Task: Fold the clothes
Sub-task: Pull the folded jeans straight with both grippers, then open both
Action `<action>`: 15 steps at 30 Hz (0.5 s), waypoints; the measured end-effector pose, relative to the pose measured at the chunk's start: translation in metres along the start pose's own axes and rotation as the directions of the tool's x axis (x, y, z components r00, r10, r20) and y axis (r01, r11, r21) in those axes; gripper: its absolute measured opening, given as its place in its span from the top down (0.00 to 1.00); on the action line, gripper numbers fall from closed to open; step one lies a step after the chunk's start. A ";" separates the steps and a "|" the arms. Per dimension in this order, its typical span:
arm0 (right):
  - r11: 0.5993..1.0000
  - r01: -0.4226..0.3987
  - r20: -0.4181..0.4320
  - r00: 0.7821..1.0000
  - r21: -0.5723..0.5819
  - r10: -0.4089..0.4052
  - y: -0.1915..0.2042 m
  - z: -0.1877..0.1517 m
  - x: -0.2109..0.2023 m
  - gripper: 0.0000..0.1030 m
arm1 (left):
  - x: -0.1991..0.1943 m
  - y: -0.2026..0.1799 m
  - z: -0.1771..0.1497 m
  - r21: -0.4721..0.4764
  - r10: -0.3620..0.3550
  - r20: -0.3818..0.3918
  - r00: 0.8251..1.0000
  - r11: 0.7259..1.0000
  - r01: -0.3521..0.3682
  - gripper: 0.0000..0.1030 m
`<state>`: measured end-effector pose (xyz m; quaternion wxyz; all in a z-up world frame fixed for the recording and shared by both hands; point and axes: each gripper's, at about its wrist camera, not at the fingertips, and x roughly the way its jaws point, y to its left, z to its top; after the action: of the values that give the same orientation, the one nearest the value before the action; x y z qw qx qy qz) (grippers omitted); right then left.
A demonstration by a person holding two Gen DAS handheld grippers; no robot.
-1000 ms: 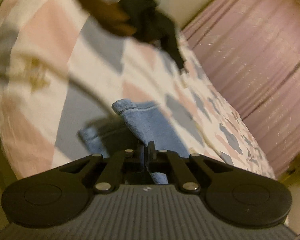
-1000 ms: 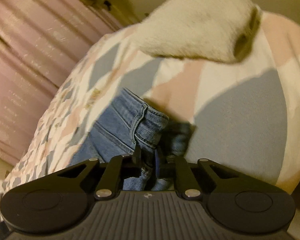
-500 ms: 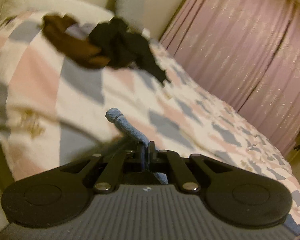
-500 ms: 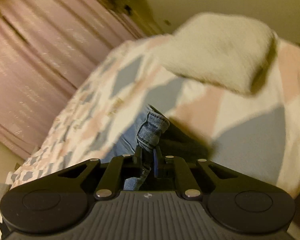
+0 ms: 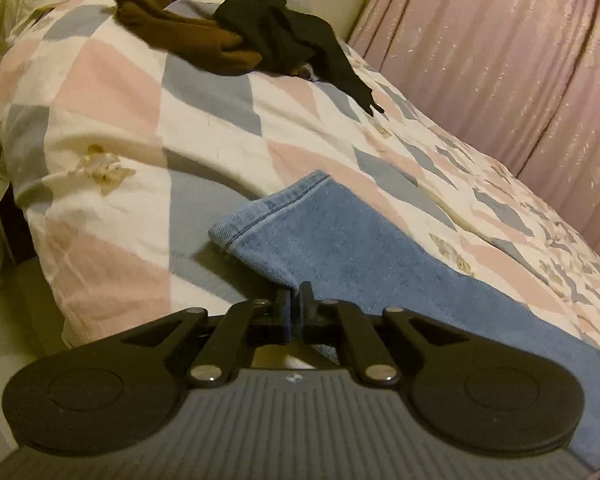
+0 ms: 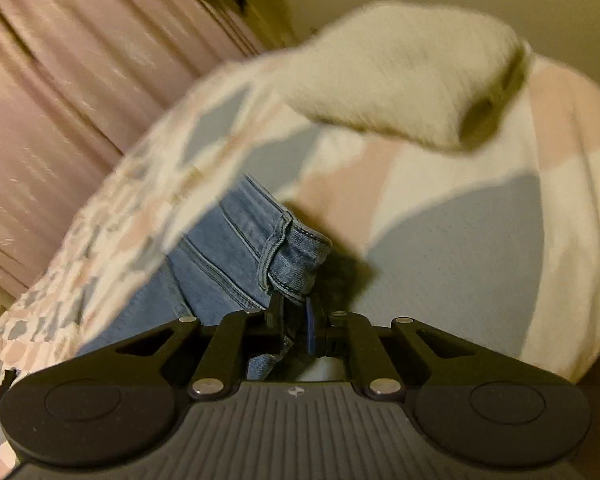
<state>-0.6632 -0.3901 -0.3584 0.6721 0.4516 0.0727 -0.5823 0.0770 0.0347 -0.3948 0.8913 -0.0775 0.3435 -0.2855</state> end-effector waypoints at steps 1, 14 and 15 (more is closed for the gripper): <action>1.000 0.018 -0.004 1.000 -0.011 -0.018 0.000 -0.003 0.003 0.92 | 0.002 0.002 -0.003 0.002 -0.001 -0.001 1.000 1.000 0.001 0.95; 0.997 0.071 0.015 0.997 -0.033 -0.070 0.006 -0.006 0.028 0.92 | 0.011 0.005 -0.013 0.022 -0.008 -0.008 1.000 1.000 0.008 0.92; 0.997 0.066 0.025 0.998 -0.026 -0.065 0.003 -0.009 0.027 0.92 | 0.009 0.007 -0.011 0.014 -0.012 -0.009 1.000 1.000 0.012 0.92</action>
<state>-0.6479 -0.4035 -0.3790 0.6595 0.4329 0.0872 -0.6083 0.0783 0.0358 -0.4107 0.8885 -0.0719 0.3451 -0.2937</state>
